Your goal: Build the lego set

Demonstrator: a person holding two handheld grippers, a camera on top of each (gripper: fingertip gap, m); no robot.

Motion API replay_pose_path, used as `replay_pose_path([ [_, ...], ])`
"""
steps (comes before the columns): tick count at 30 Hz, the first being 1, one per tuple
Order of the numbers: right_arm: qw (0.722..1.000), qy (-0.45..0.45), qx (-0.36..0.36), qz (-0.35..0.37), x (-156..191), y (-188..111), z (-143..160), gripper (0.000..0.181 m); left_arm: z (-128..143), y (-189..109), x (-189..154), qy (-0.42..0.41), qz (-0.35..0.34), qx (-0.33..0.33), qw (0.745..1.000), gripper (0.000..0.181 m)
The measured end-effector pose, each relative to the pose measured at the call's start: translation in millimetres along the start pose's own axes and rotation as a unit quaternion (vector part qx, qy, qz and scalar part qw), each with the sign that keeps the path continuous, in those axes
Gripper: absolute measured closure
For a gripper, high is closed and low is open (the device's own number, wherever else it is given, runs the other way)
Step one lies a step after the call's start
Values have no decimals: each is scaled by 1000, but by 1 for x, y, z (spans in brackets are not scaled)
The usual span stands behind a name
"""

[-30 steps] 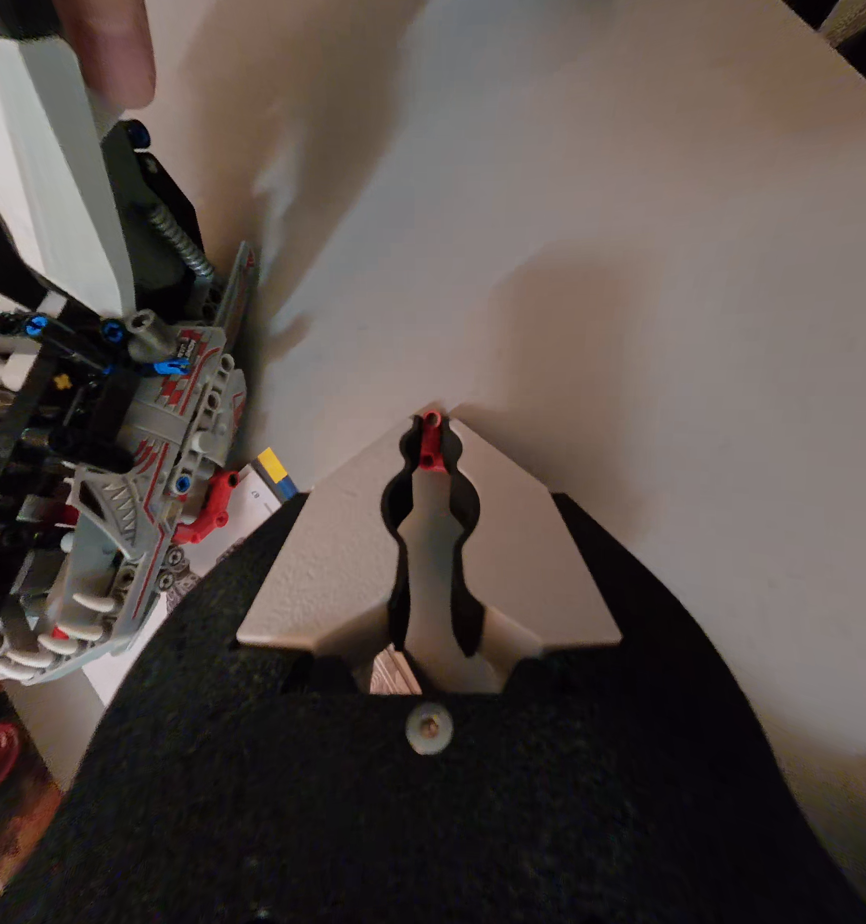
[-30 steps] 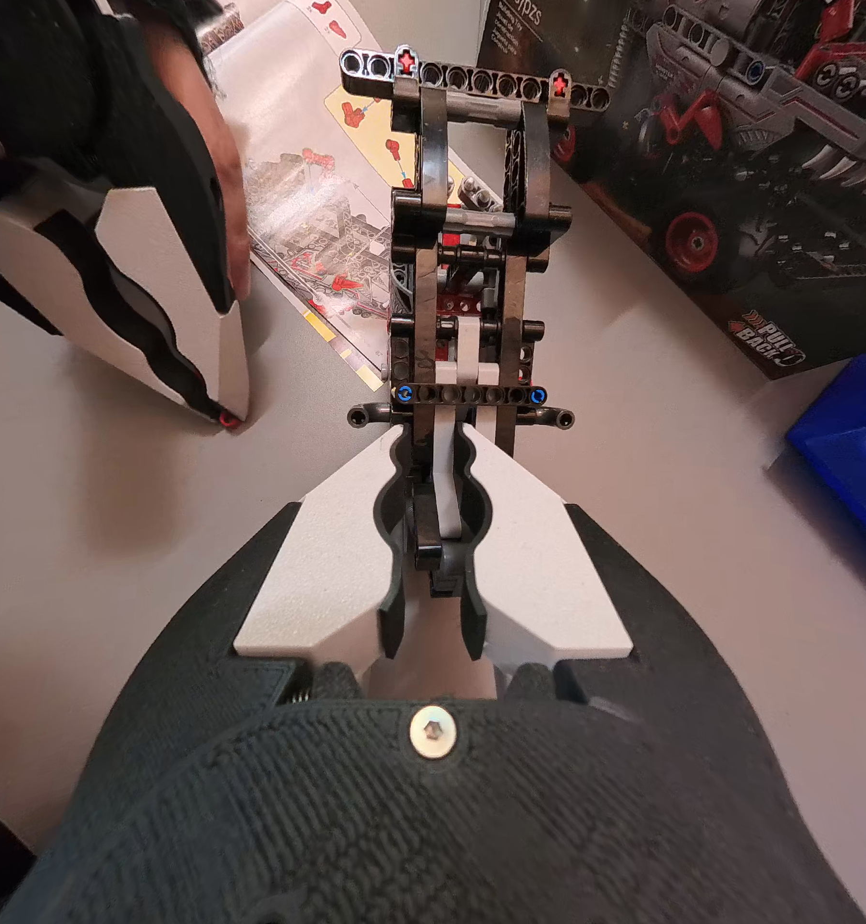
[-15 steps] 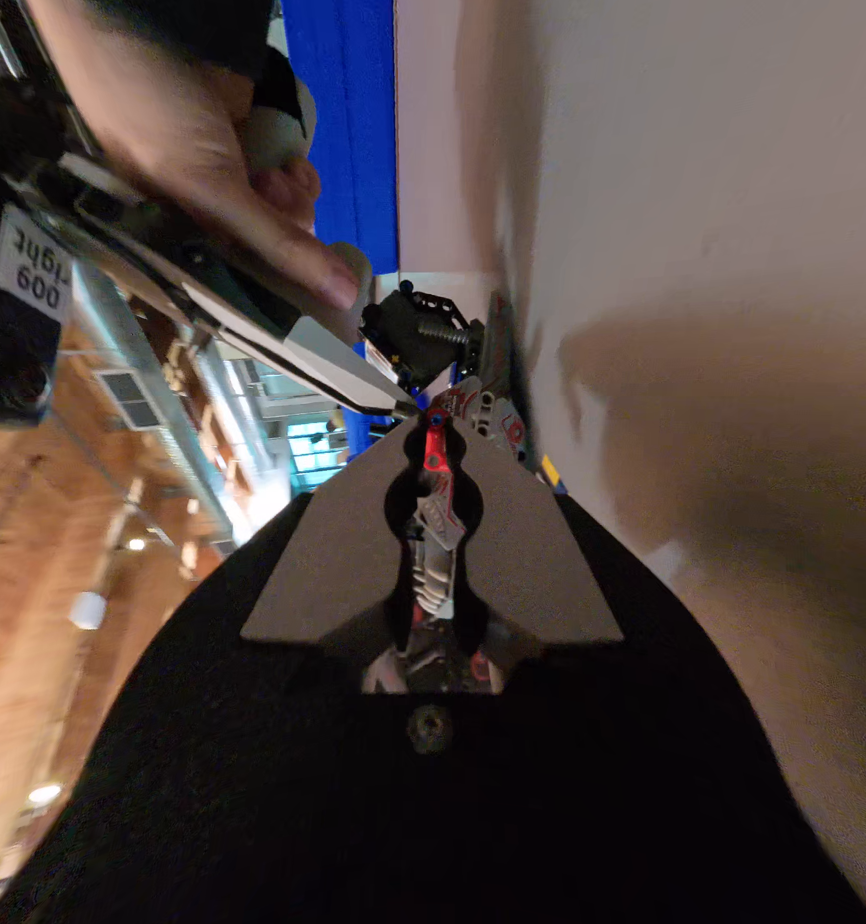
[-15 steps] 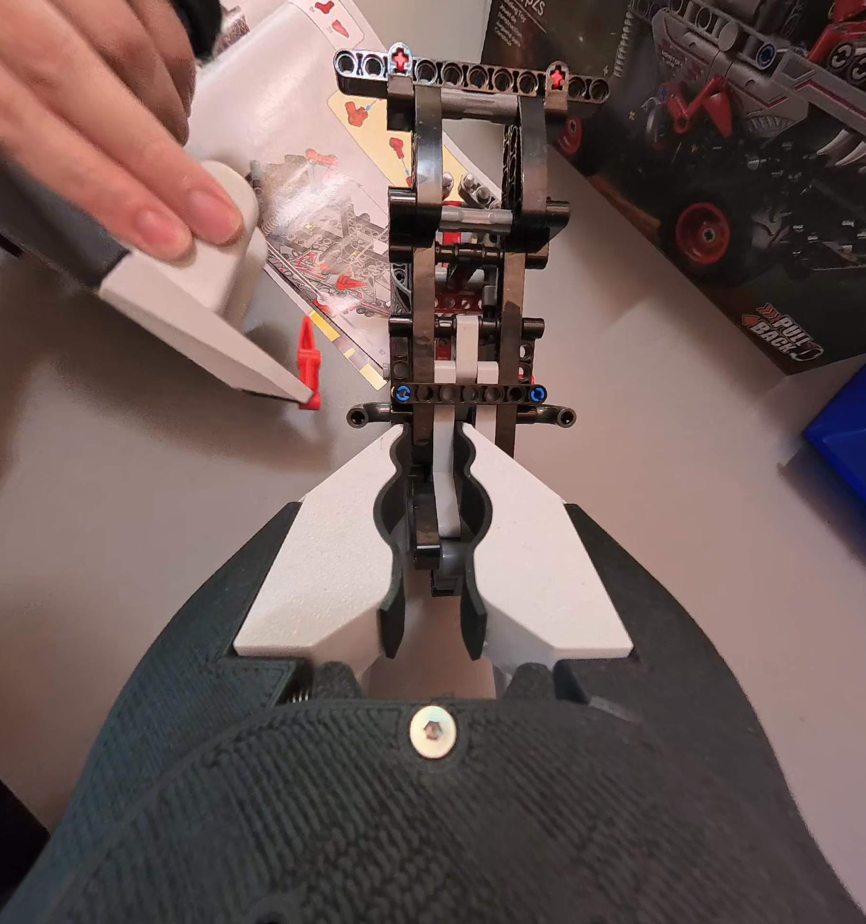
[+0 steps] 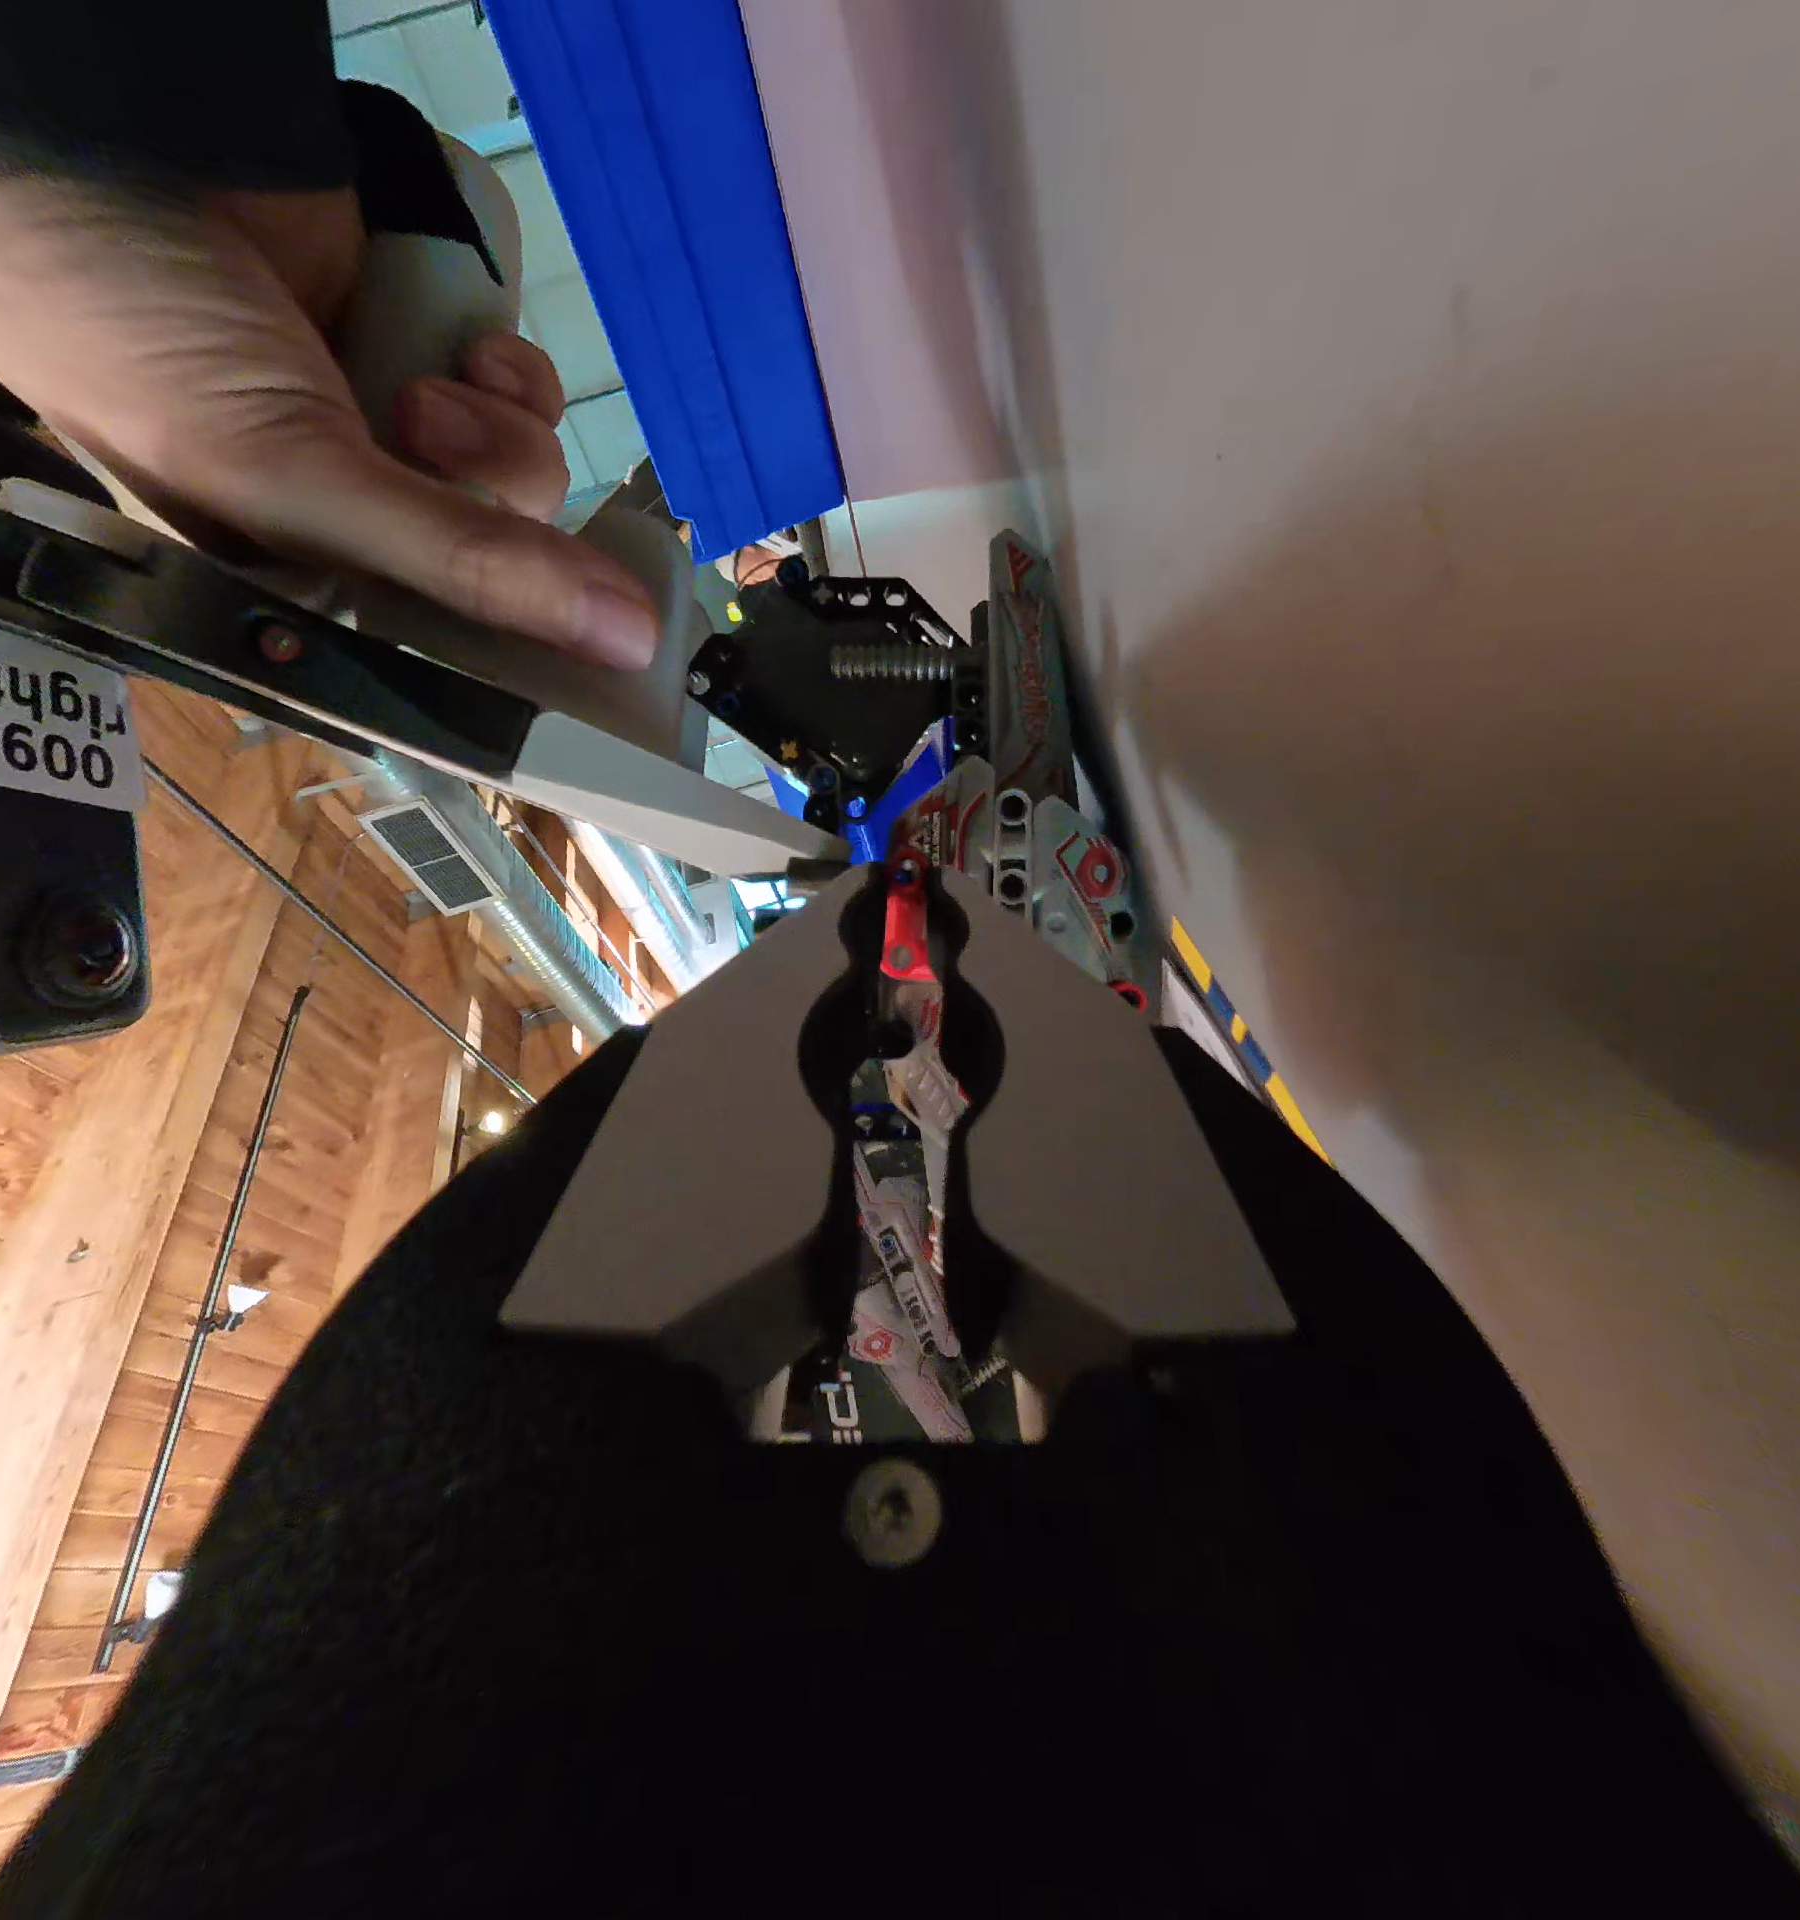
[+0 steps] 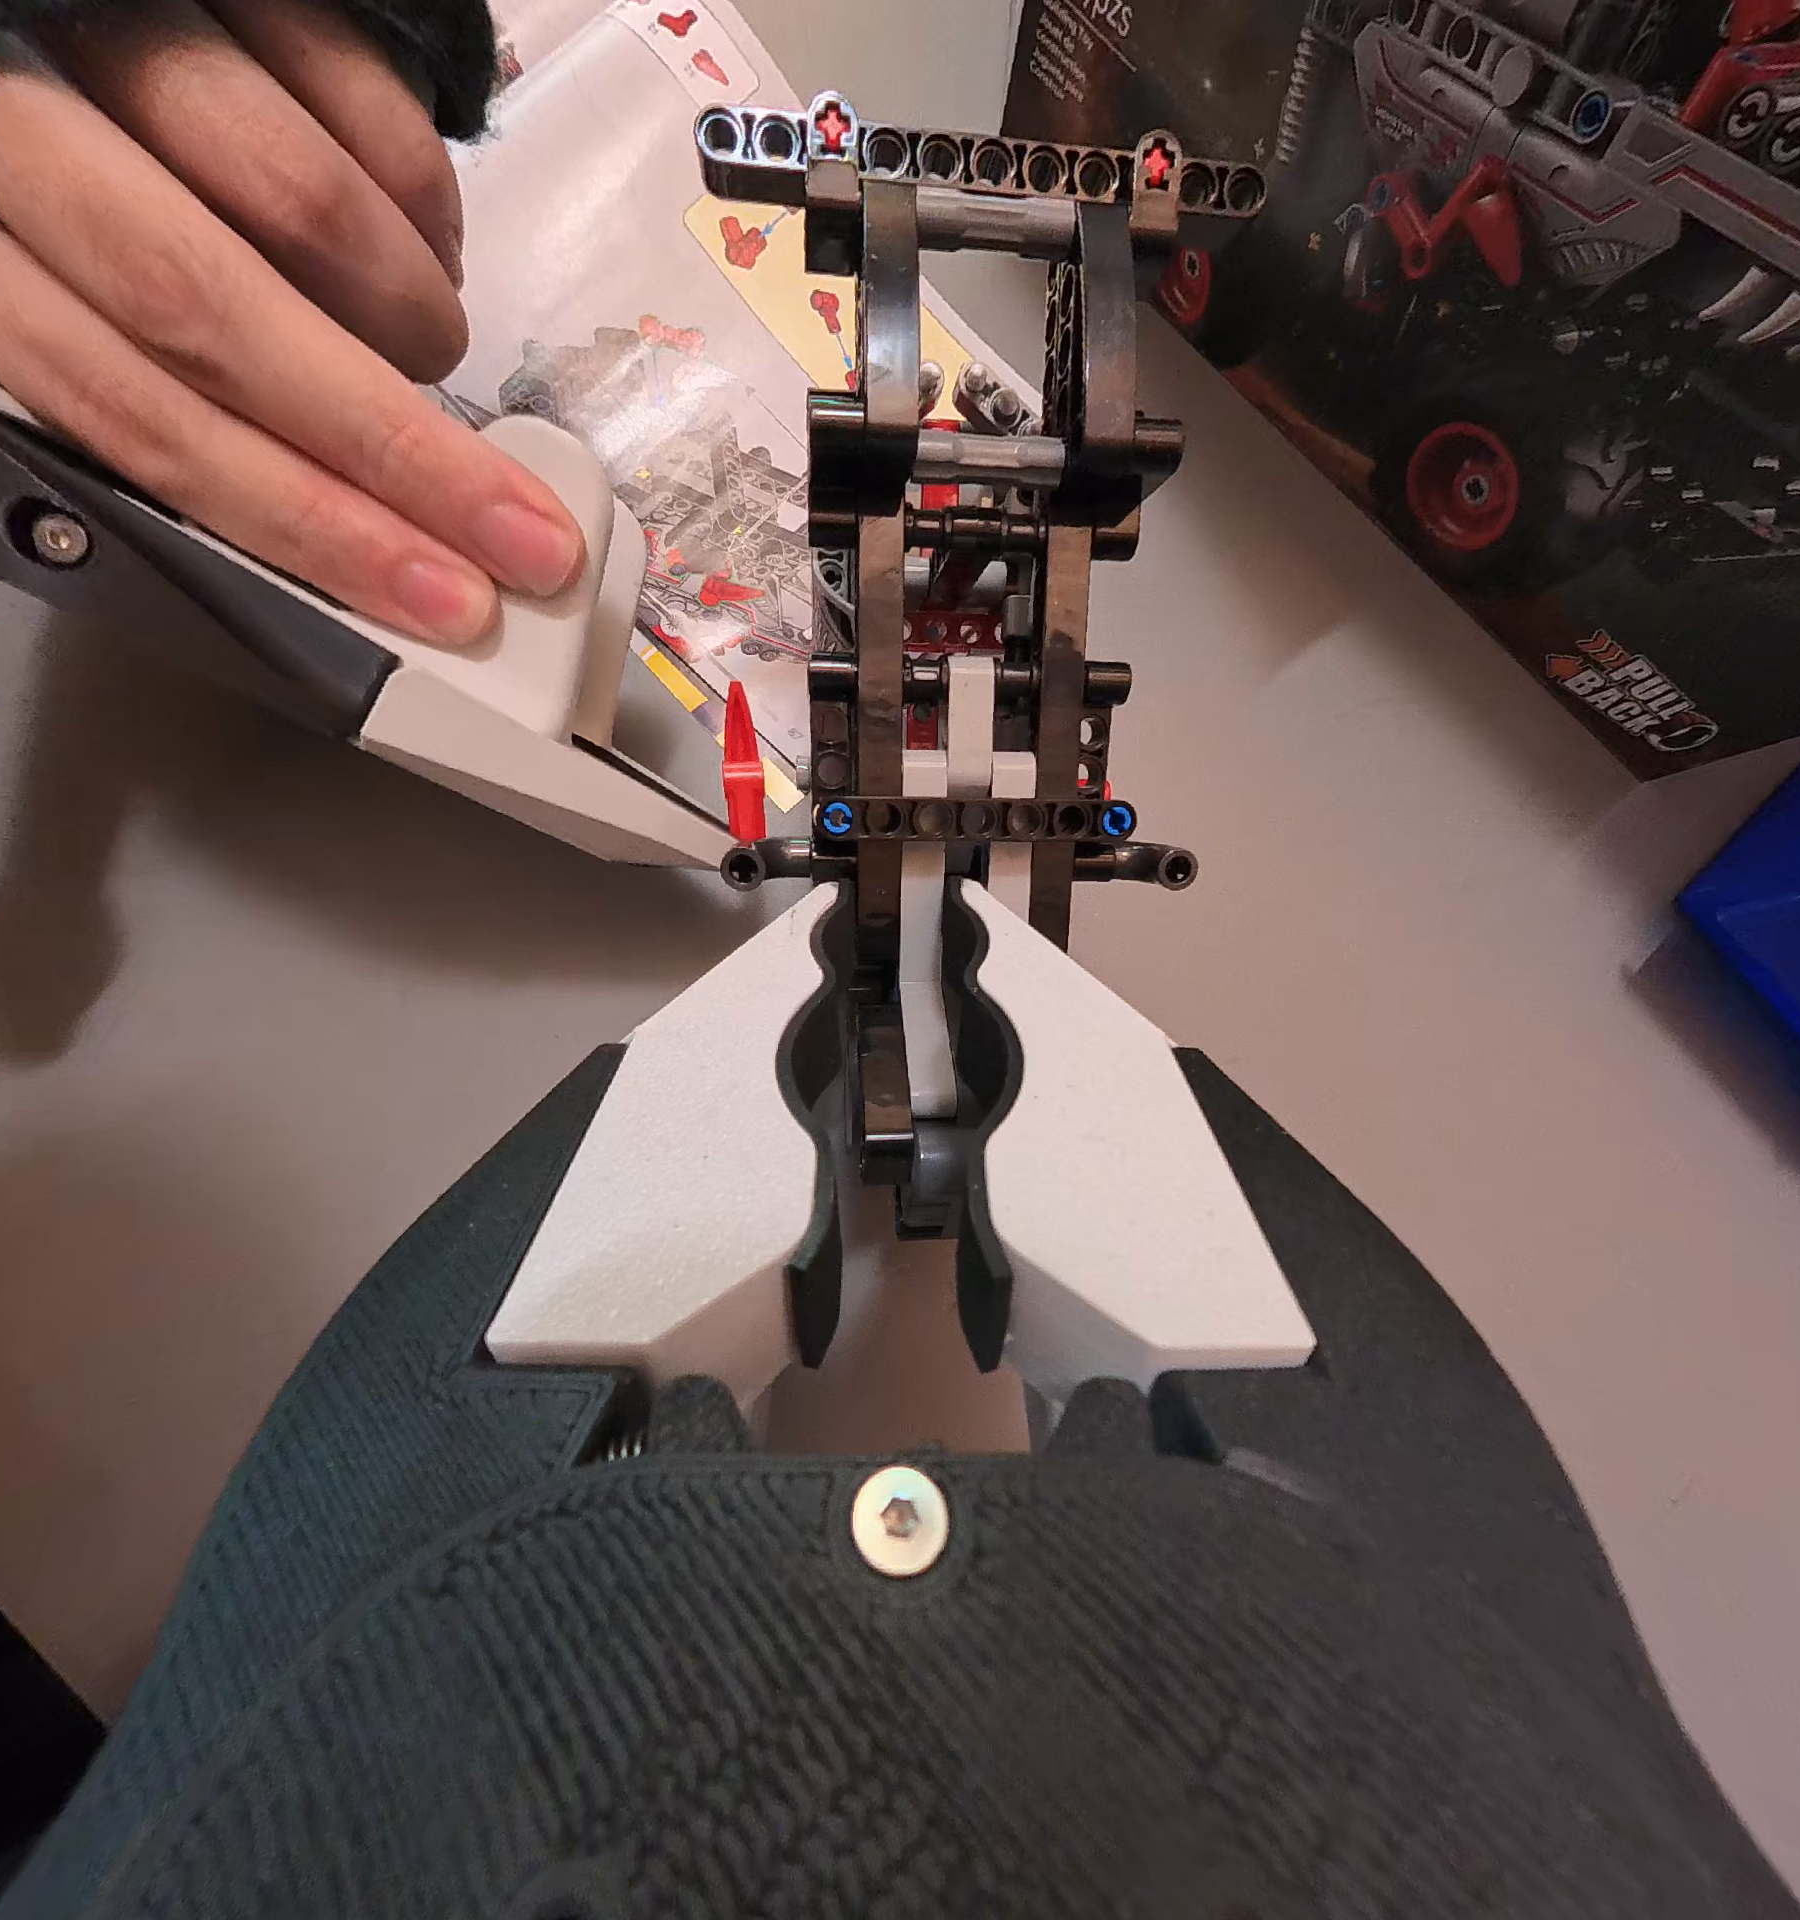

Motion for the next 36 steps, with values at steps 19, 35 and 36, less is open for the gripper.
replay_pose_path([
  [19, 1000, 0, -1, -3, -1, 0, 0, 166, -1, -3, 1, 20, -7, 23, 1000, 178],
  [35, 1000, 7, 1, -6, -3, 0, 0, 166, 0, -6, 0, -55, -22, -9, 998, 178],
  [36, 1000, 8, 0, -6, -3, 0, -1, 166, -2, -7, 1, -47, -25, -12, 998, 178],
])
Point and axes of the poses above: each gripper's, where its closed fingertips meet, y out along the fingers, z out of its underside, x = y × z across the jaws, the point moved 6 cm from there along -y, back along the fingers, and after that the axes turned 4 degrees about y, right-handed, at the moved point
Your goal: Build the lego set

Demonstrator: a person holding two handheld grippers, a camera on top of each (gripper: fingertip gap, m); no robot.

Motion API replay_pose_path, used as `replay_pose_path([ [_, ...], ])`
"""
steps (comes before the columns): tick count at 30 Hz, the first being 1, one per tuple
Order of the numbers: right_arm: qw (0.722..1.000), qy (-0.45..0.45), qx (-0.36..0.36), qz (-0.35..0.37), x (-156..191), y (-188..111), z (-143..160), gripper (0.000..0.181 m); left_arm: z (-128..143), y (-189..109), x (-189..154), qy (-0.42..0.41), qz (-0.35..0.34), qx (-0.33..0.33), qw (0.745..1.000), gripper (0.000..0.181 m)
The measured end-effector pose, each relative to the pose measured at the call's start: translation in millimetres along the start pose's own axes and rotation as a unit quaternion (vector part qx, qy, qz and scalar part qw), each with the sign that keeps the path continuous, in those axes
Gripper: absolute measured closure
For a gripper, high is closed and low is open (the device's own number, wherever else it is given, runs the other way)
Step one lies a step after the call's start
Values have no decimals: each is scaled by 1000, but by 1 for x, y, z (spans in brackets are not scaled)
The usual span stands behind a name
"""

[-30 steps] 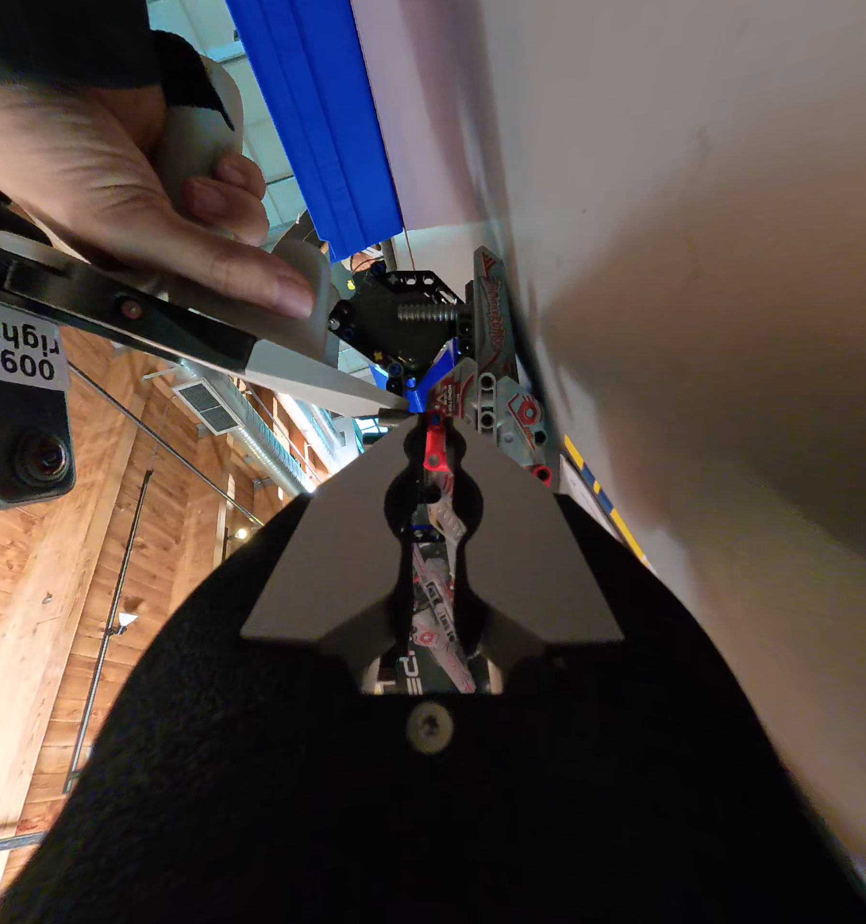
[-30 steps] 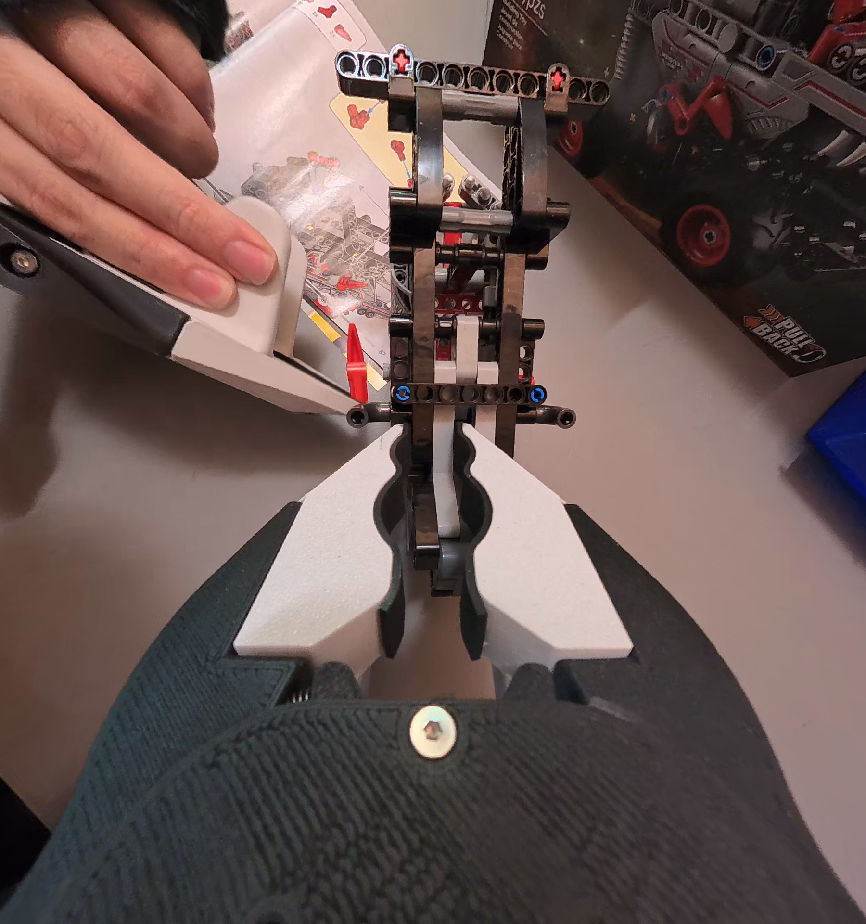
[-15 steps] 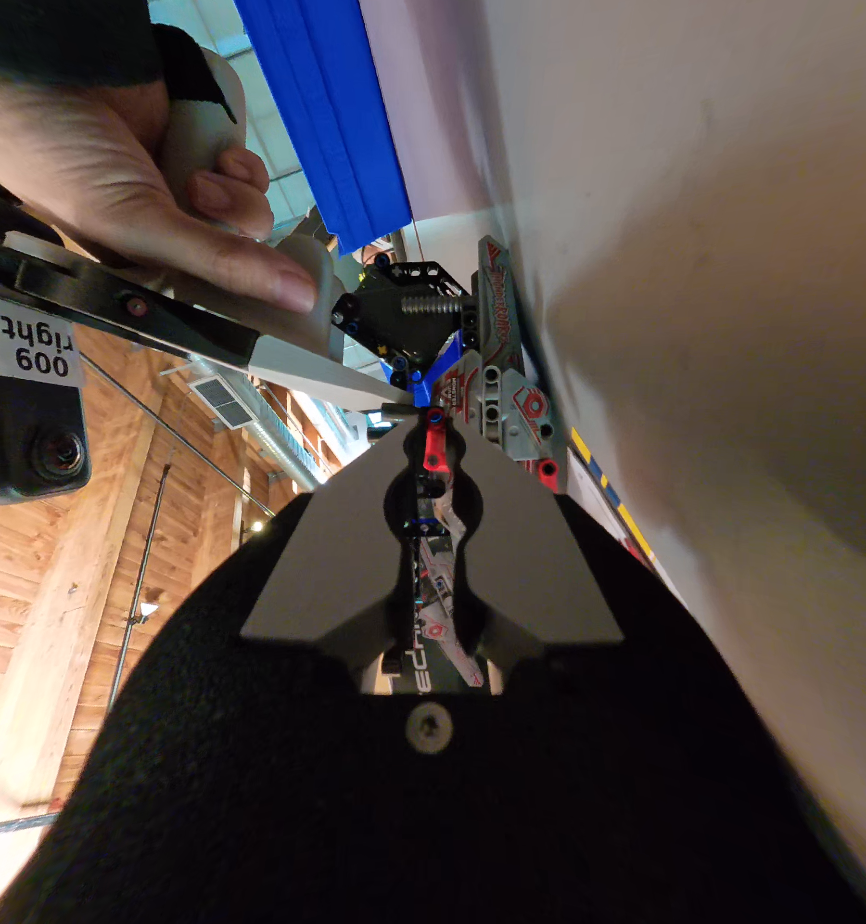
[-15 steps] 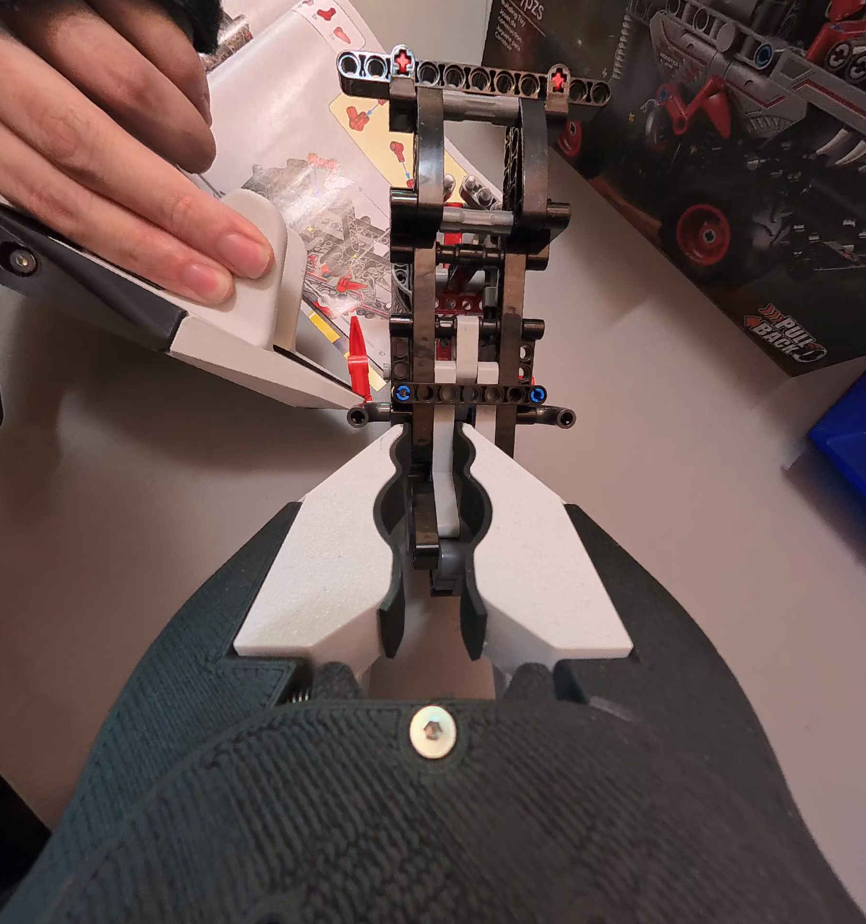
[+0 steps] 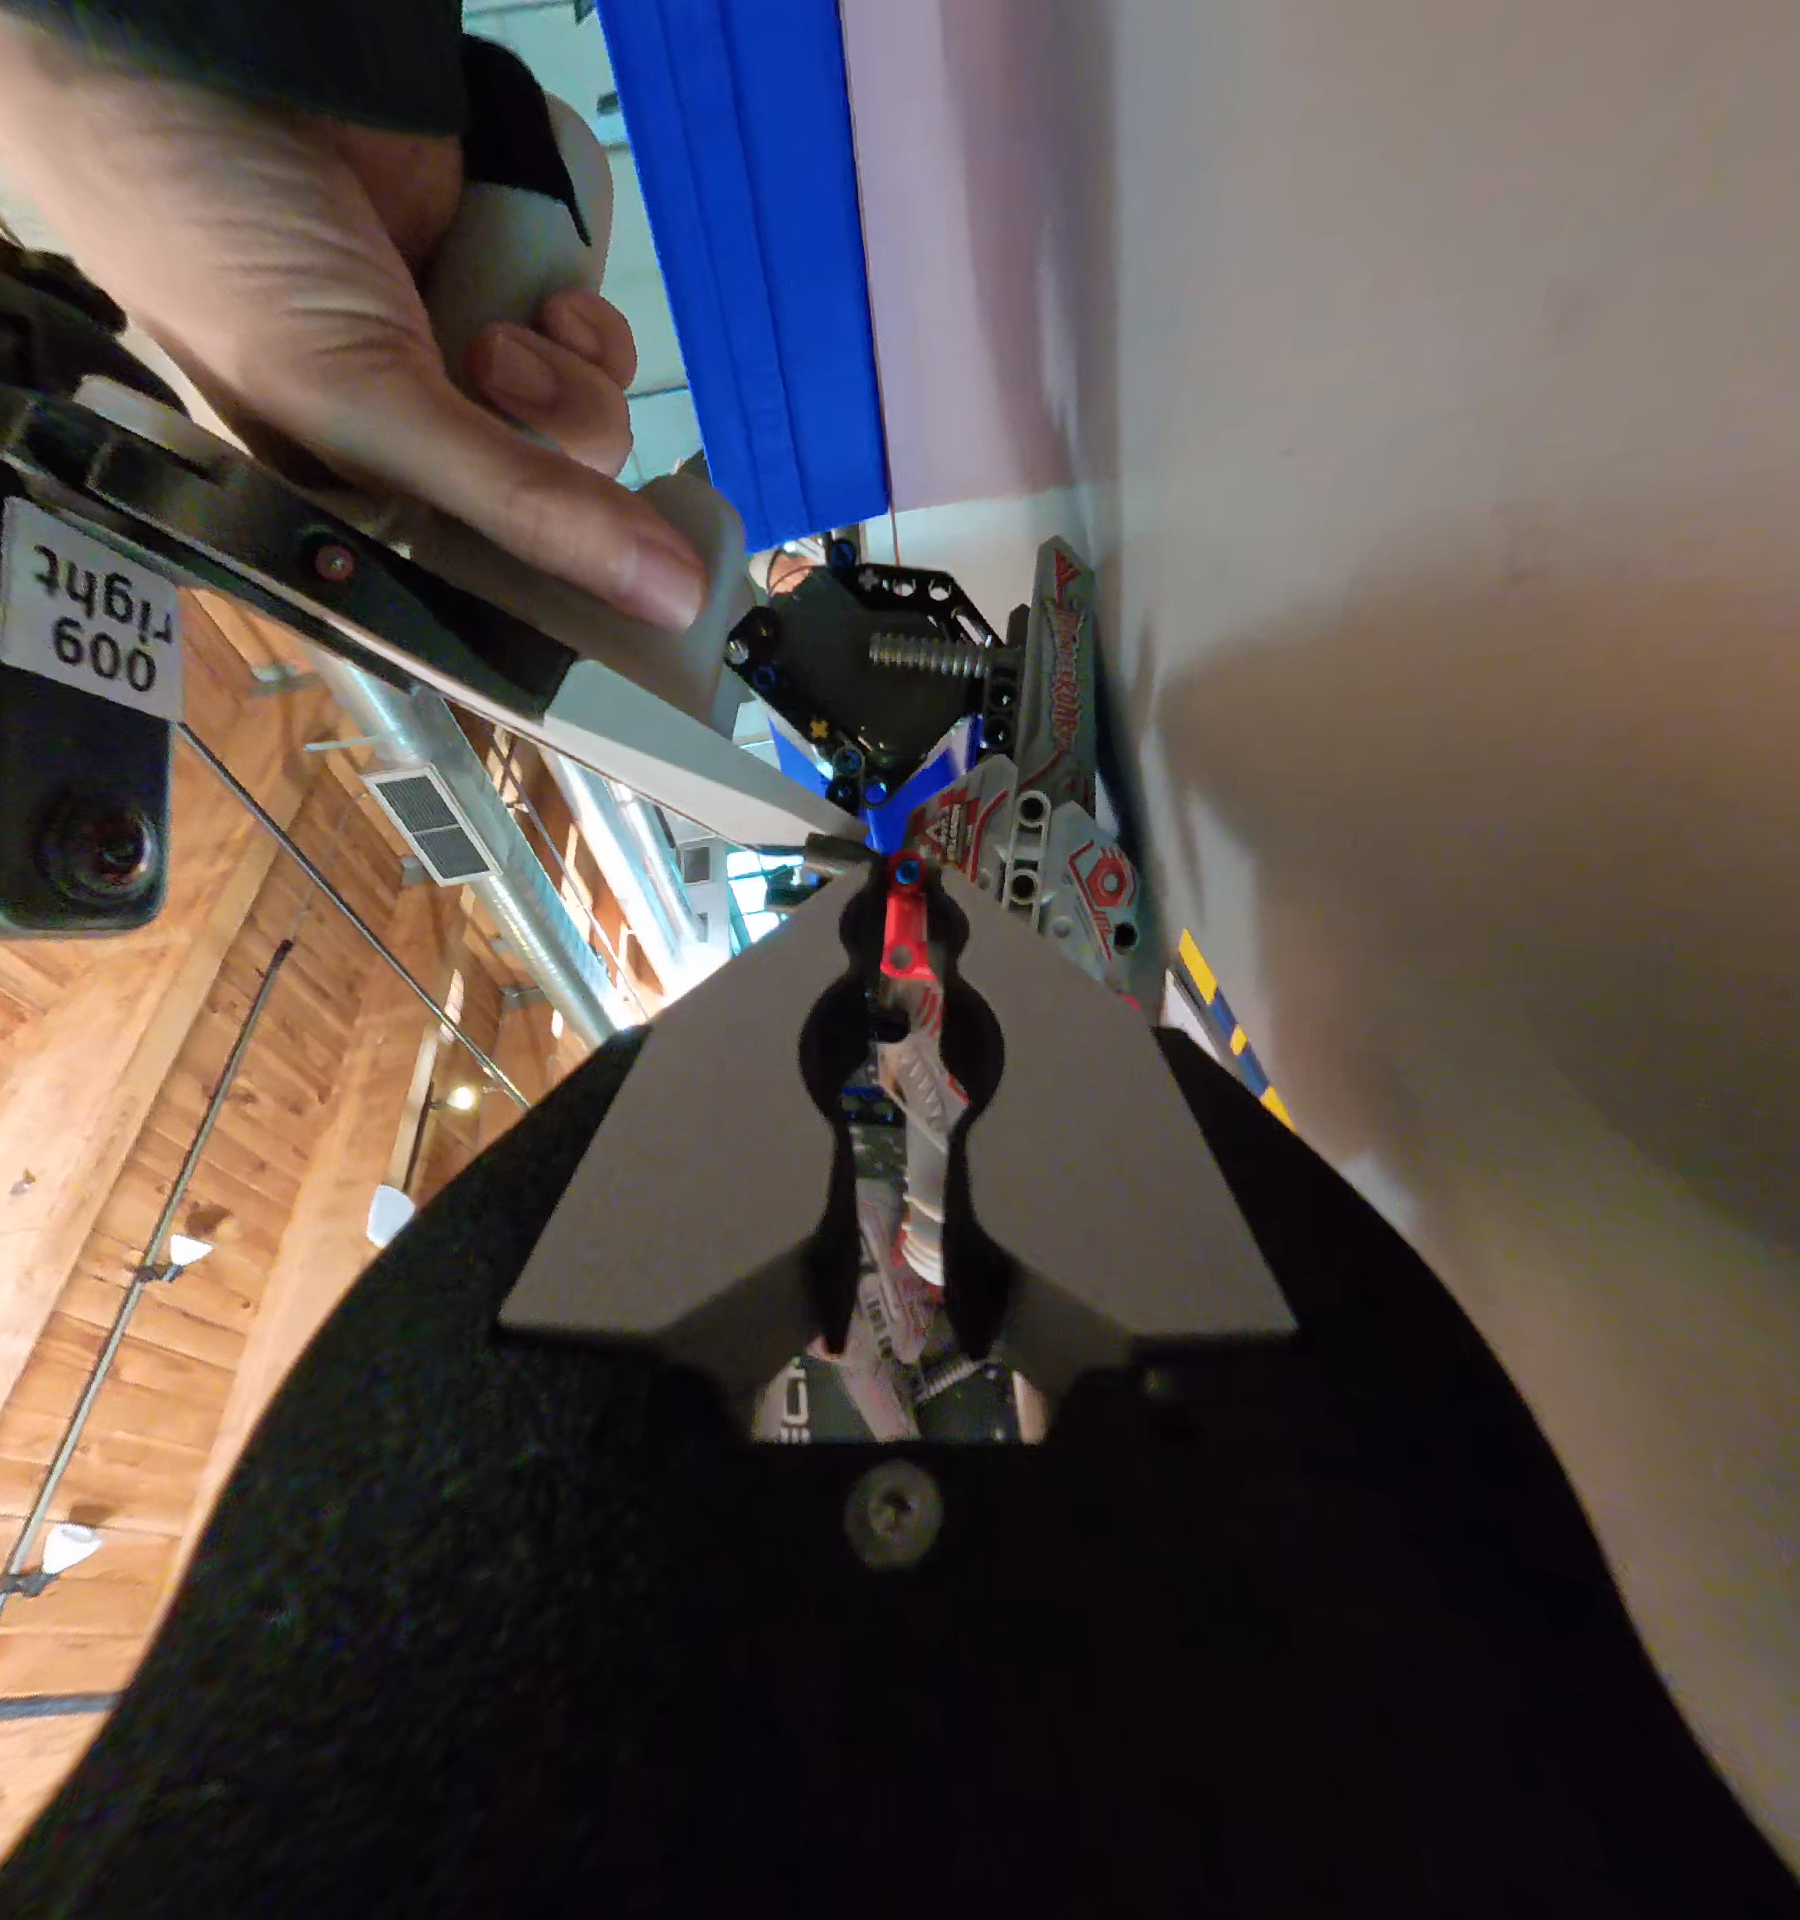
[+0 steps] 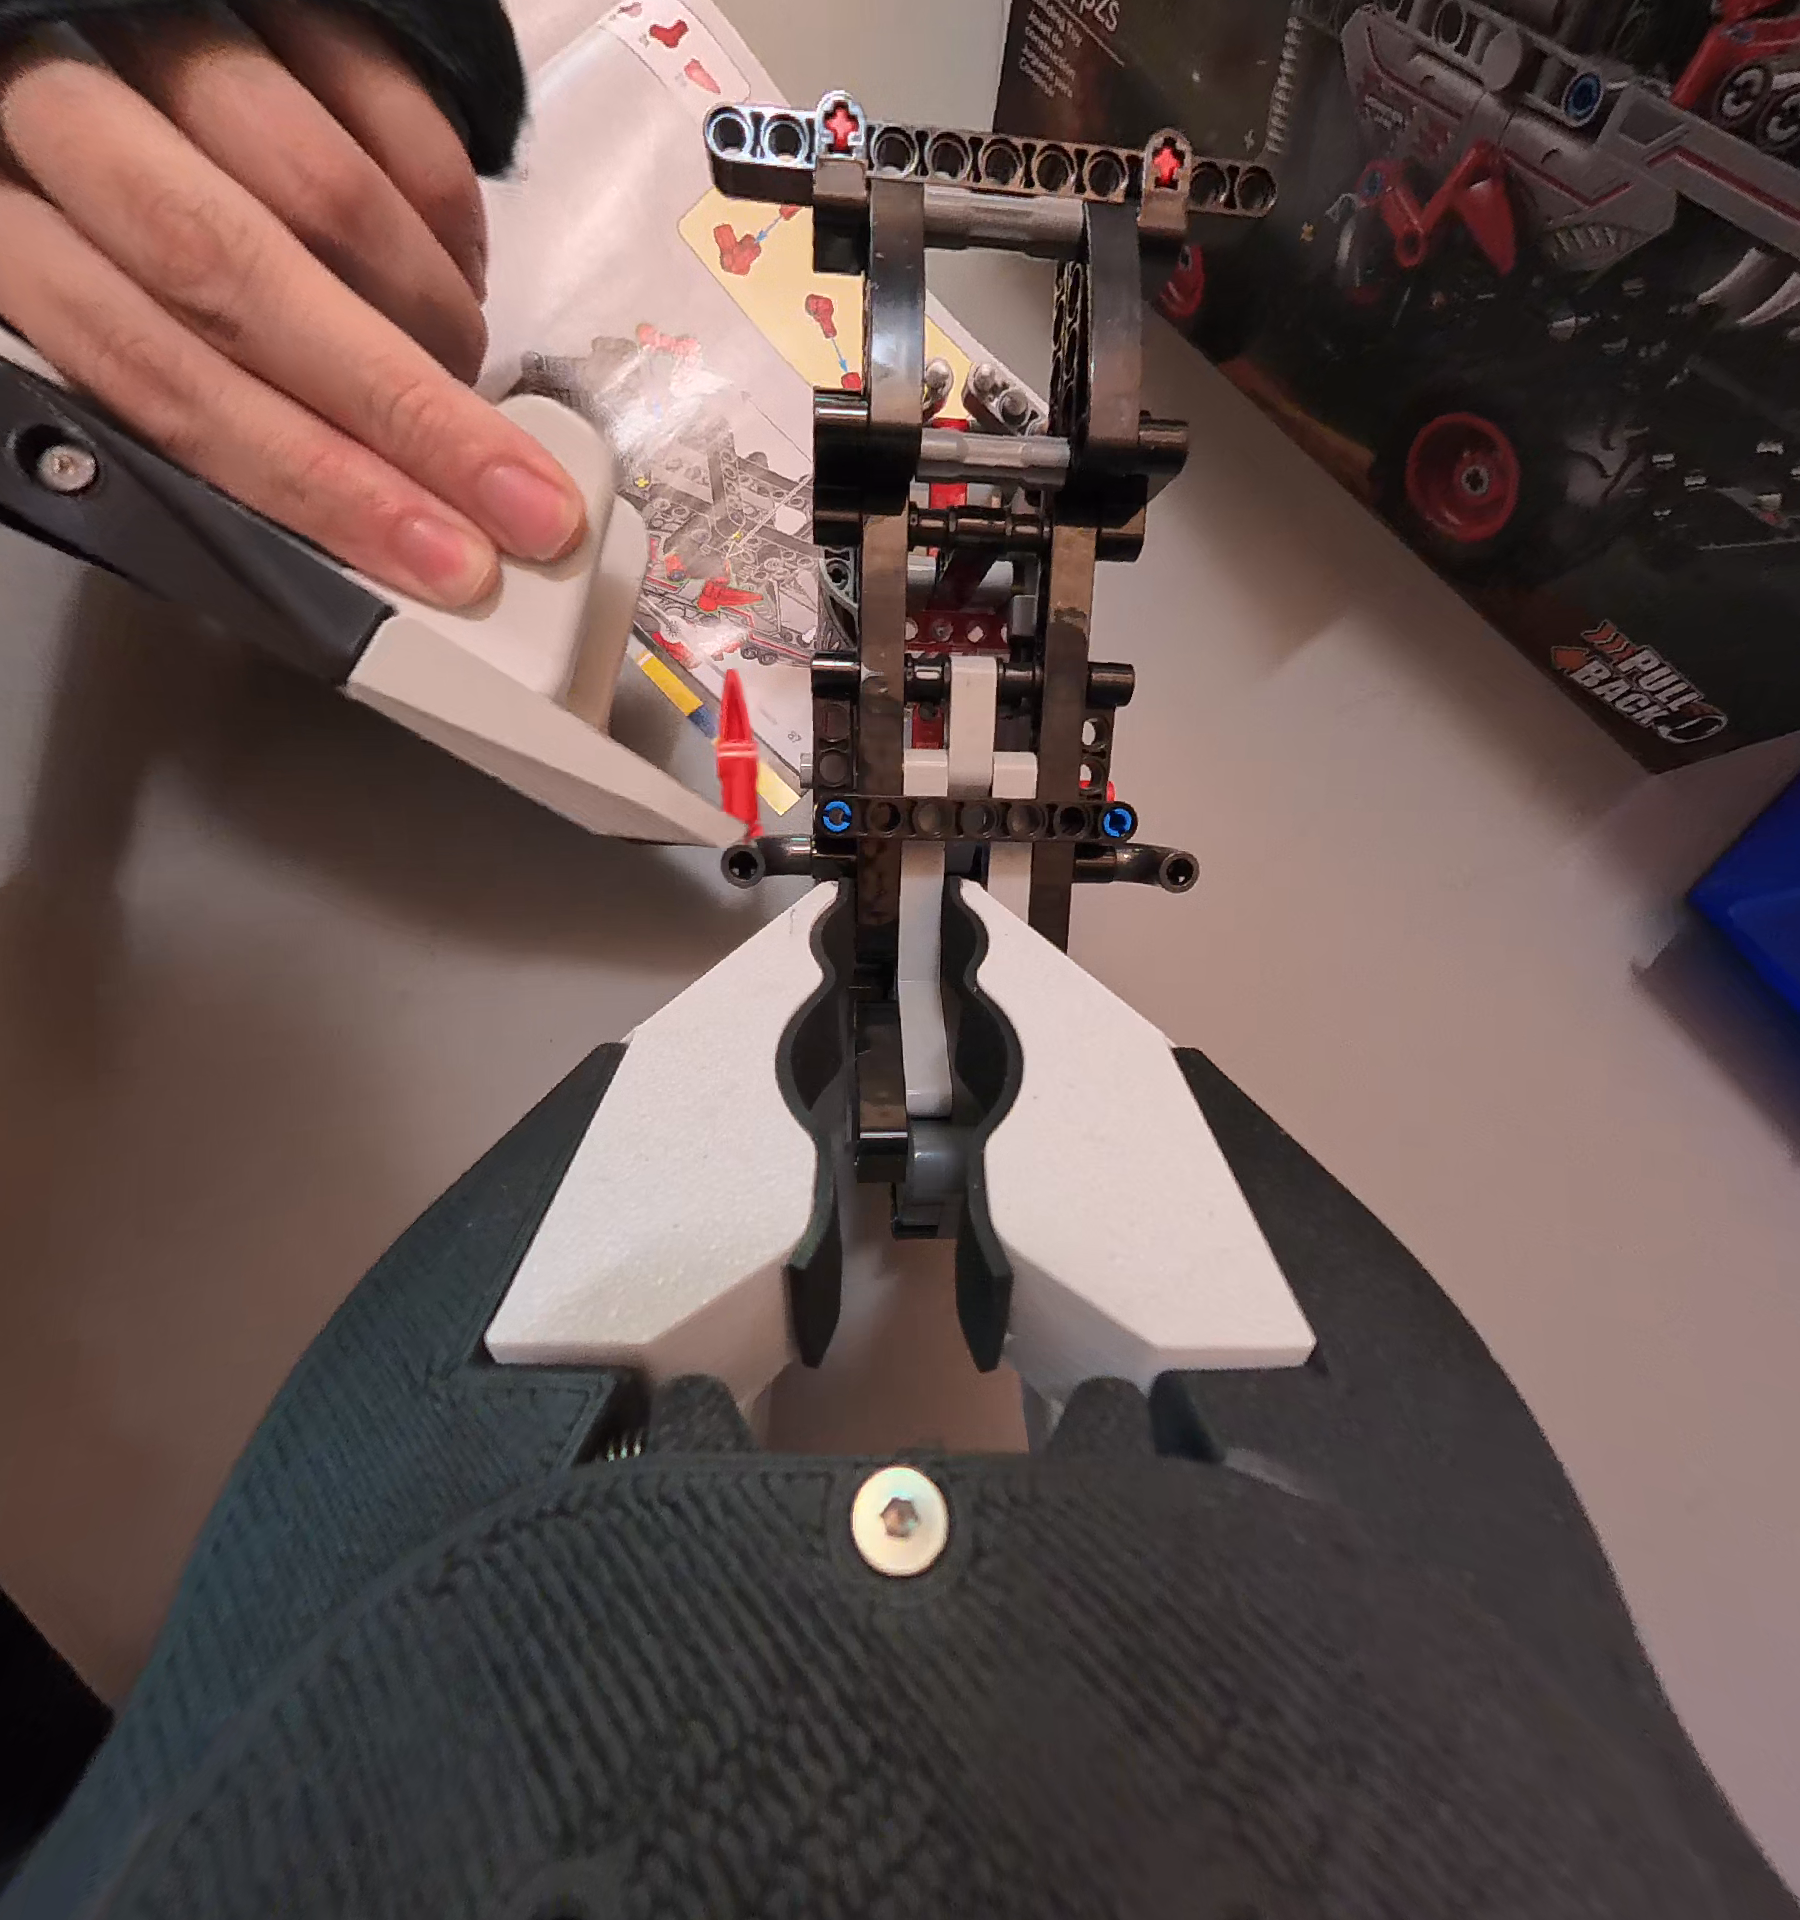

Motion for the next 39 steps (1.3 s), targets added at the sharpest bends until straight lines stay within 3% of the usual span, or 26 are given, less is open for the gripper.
replay_pose_path([
  [14, 1000, -3, -3, -4, -1, 0, 0, 166, -4, 2, -2, 58, -15, 35, 998, 178],
  [29, 1000, -27, 1, -10, -2, 0, 0, 166, 0, 3, -1, 21, 14, 15, 1000, 177],
  [35, 1000, -24, 1, -11, -2, 1, 0, 167, 2, 3, 0, -61, 29, 5, 998, 177],
  [39, 1000, -6, 1, 2, -3, 1, -1, 166, 4, 4, -1, -72, 17, 11, 997, 177],
])
Point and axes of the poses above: each gripper's, where its closed fingertips meet, y out along the fingers, z out of its underside, x = y × z across the jaws, the point moved 6 cm from there along -y, back along the fingers, and after that the axes turned 4 degrees about y, right-handed, at the moved point
